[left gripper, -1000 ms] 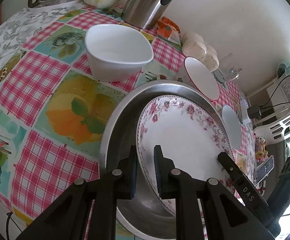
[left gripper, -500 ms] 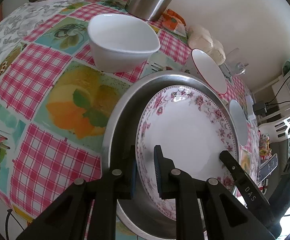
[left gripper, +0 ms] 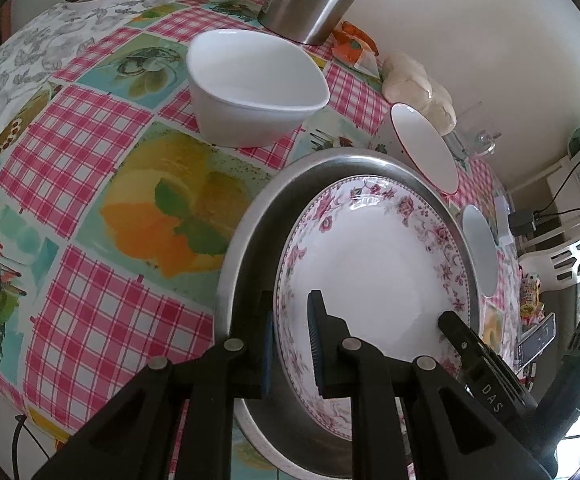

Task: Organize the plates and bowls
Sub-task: 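Lower the floral plate into the steel tray with both grippers, then open both grippers to release the plate in the tray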

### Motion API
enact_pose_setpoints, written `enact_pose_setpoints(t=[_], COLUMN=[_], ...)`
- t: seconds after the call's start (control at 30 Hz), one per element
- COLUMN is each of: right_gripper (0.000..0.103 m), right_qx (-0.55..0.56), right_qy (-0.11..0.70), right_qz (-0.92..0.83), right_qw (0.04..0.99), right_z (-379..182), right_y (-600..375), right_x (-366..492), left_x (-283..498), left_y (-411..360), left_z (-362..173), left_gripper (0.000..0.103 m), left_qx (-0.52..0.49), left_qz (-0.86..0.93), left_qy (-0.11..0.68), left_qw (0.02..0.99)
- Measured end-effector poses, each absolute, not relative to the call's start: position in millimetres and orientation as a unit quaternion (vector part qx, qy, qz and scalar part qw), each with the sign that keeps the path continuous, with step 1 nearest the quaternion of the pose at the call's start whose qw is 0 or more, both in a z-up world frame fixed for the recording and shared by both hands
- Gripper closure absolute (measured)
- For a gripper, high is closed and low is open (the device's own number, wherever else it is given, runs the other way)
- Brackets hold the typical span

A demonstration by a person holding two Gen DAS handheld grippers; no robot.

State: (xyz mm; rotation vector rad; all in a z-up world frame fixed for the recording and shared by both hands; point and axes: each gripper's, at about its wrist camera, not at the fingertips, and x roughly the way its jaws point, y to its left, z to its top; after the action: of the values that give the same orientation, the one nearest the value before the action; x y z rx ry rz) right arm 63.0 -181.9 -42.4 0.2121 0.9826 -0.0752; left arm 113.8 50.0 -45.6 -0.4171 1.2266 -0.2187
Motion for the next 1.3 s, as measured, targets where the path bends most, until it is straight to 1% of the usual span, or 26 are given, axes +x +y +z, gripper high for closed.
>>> enact_pose_setpoints(t=[0.33,0.4,0.6,0.7,0.77,0.9,0.93,0.97,1.0,1.03,1.07,1.1,1.13,1.23,1.3], right_gripper=[0.086,0.084,0.084,0.084,0.084,0.084,0.084,0.084,0.082,0.079,0.068,0.058,0.055,0.054,0.041], right_qx=[0.088,0.089,0.092,0.093,0.091,0.095,0.098,0.098,0.098,0.096,0.095,0.093,0.088,0.072,0.070], right_qy=[0.479,0.479,0.474,0.464,0.457,0.439,0.433,0.428,0.425,0.420,0.417,0.415,0.412,0.410,0.410], right_qz=[-0.039,-0.042,-0.042,-0.040,-0.044,-0.051,-0.051,-0.052,-0.053,-0.056,-0.058,-0.058,-0.058,-0.060,-0.059], right_qw=[0.873,0.873,0.875,0.880,0.884,0.892,0.895,0.897,0.898,0.900,0.902,0.903,0.905,0.907,0.907], right_z=[-40,-40,-35,-27,-21,-8,-4,-1,2,5,8,9,11,13,12], right_y=[-181,-183,-185,-186,-187,-189,-190,-190,-190,-190,-190,-189,-188,-183,-182], right_x=[61,61,60,57,55,50,49,48,47,46,45,45,44,44,43], left_x=[115,113,112,110,108,104,103,101,103,102,101,101,100,98,99], left_y=[49,51,49,50,50,49,49,48,46,46,45,44,43,39,36], left_z=[-43,-43,-37,-30,-24,-13,-10,-7,-4,-1,2,3,4,5,3], left_gripper=[0.087,0.087,0.087,0.084,0.079,0.078,0.076,0.069,0.063,0.049,0.040,0.039,0.039,0.038,0.033], left_qx=[-0.191,-0.190,-0.180,-0.172,-0.169,-0.171,-0.172,-0.170,-0.167,-0.164,-0.161,-0.158,-0.154,-0.134,-0.121], left_qz=[-0.097,-0.097,-0.091,-0.088,-0.089,-0.098,-0.101,-0.101,-0.100,-0.099,-0.098,-0.097,-0.095,-0.090,-0.083], left_qy=[0.566,0.566,0.559,0.551,0.544,0.531,0.526,0.521,0.518,0.513,0.508,0.507,0.505,0.505,0.507], left_qw=[0.796,0.796,0.804,0.812,0.817,0.824,0.827,0.830,0.833,0.837,0.840,0.842,0.844,0.848,0.850])
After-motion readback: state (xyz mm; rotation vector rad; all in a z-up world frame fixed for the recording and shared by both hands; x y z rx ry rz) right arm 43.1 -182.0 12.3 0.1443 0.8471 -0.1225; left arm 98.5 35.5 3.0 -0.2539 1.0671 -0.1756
